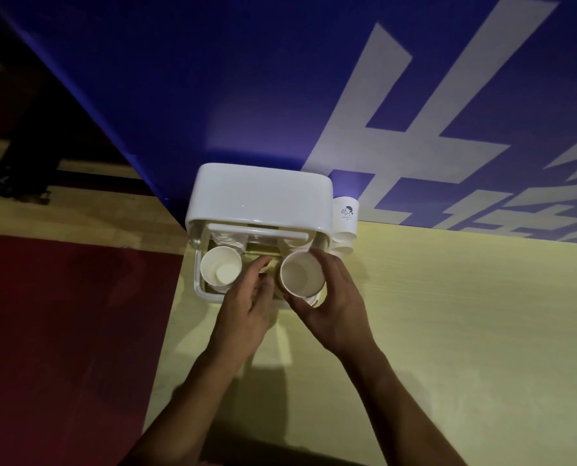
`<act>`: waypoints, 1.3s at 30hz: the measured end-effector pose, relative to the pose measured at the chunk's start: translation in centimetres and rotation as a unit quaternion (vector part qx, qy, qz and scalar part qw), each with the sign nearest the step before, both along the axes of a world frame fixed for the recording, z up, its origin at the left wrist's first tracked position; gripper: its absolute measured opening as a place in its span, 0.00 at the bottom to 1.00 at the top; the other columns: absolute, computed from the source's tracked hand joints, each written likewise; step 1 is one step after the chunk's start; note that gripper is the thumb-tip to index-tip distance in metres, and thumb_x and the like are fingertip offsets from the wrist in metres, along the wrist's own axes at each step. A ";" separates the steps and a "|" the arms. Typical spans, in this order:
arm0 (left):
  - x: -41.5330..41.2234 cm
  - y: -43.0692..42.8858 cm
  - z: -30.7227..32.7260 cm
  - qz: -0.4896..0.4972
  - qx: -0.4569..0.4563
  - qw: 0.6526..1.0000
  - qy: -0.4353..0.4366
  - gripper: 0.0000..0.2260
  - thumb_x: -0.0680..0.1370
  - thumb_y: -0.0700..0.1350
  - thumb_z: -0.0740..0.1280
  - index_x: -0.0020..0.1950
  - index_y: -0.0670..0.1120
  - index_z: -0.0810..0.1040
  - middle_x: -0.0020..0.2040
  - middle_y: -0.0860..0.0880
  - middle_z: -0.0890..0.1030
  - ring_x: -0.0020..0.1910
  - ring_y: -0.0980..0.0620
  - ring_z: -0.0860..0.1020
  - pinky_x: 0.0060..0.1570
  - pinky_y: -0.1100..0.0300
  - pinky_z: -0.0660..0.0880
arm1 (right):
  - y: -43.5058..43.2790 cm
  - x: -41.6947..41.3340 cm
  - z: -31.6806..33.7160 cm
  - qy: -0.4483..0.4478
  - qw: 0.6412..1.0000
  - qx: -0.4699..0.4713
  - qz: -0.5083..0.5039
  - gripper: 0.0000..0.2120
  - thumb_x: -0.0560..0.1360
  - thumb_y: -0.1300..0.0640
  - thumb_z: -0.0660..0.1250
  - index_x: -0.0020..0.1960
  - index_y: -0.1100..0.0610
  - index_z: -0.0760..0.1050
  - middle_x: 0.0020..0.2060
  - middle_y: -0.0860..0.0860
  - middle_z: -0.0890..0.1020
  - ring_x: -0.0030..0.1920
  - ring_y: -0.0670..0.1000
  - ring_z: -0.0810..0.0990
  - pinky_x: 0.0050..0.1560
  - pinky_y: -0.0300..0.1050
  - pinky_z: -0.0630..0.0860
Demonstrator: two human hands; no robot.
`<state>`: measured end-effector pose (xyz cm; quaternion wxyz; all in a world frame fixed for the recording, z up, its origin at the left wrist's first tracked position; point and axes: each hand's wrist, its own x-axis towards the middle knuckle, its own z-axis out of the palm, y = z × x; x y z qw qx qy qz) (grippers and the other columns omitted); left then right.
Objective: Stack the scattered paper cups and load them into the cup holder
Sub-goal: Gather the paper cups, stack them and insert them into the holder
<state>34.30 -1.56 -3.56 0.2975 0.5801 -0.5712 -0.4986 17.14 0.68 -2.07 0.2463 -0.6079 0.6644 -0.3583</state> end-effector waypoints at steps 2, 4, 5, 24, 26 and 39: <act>-0.6 -0.1 0.1 -0.010 -0.008 1.000 -0.001 0.17 0.85 0.53 0.58 0.74 0.58 0.71 0.67 0.61 0.78 0.66 0.66 0.74 0.62 0.68 0.71 | -0.2 0.2 -1.0 0.006 1.000 0.010 0.001 0.35 0.71 0.43 0.78 0.72 0.55 0.71 0.65 0.47 0.78 0.64 0.48 0.77 0.60 0.45 0.77; -1.1 -0.2 -0.1 -0.022 -0.010 1.000 -0.014 0.17 0.85 0.55 0.57 0.74 0.59 0.72 0.65 0.61 0.79 0.64 0.66 0.75 0.61 0.68 0.72 | -0.1 0.3 -1.7 0.004 1.000 0.023 0.006 0.38 0.71 0.40 0.77 0.74 0.56 0.69 0.67 0.48 0.77 0.67 0.48 0.76 0.64 0.45 0.75; -1.3 -0.3 -0.3 -0.026 -0.007 0.999 -0.018 0.17 0.85 0.55 0.57 0.74 0.60 0.72 0.65 0.61 0.79 0.63 0.65 0.76 0.60 0.68 0.73 | 0.0 0.3 -2.1 0.003 0.999 0.031 0.010 0.40 0.71 0.38 0.76 0.75 0.56 0.68 0.69 0.48 0.76 0.69 0.48 0.74 0.66 0.44 0.74; -2.0 1.6 0.2 0.062 -0.003 0.995 -0.078 0.21 0.80 0.60 0.61 0.73 0.56 0.72 0.68 0.56 0.77 0.65 0.54 0.77 0.63 0.51 0.77 | -2.1 -5.3 -1.5 -0.029 0.983 0.062 -0.168 0.17 0.79 0.42 0.66 0.59 0.52 0.83 0.47 0.45 0.85 0.47 0.45 0.82 0.48 0.46 0.79; -2.7 2.6 1.4 0.078 -0.028 0.994 -0.076 0.20 0.80 0.60 0.62 0.70 0.57 0.74 0.66 0.58 0.77 0.63 0.55 0.77 0.61 0.49 0.78 | -5.3 -7.5 -1.7 -0.059 0.963 0.129 -0.228 0.20 0.79 0.42 0.67 0.62 0.56 0.80 0.48 0.48 0.85 0.48 0.47 0.81 0.48 0.43 0.74; -6.8 6.8 1.5 0.091 -0.089 0.989 -0.075 0.16 0.81 0.57 0.62 0.67 0.54 0.78 0.67 0.60 0.78 0.64 0.53 0.79 0.51 0.42 0.81 | -17.2 -11.3 -7.0 -0.169 0.897 0.346 -0.218 0.32 0.68 0.37 0.76 0.62 0.58 0.73 0.45 0.50 0.79 0.47 0.53 0.81 0.57 0.52 0.81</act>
